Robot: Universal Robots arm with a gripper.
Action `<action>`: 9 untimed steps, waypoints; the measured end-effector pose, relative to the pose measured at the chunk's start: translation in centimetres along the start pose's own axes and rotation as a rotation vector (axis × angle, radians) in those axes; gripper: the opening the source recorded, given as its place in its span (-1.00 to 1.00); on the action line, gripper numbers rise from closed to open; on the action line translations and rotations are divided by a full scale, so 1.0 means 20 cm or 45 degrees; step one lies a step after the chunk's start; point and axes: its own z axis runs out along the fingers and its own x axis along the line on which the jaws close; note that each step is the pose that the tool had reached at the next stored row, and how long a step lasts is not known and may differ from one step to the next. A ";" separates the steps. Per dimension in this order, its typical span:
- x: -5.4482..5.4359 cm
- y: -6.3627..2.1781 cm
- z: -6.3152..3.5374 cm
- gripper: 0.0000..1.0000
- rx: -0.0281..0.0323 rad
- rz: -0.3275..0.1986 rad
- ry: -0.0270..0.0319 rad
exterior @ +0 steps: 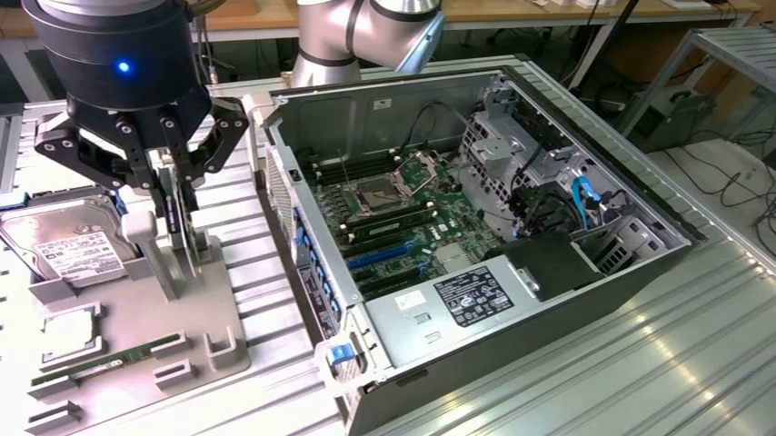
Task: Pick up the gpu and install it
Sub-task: 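Pick up the gpu and move the gpu toward the slot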
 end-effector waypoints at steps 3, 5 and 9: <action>0.00 0.000 -0.010 -0.46 0.0000 0.000 0.0000; 0.00 0.000 -0.015 -0.46 0.0000 0.000 0.0000; 0.00 0.001 -0.026 -0.46 0.0000 0.000 -0.0001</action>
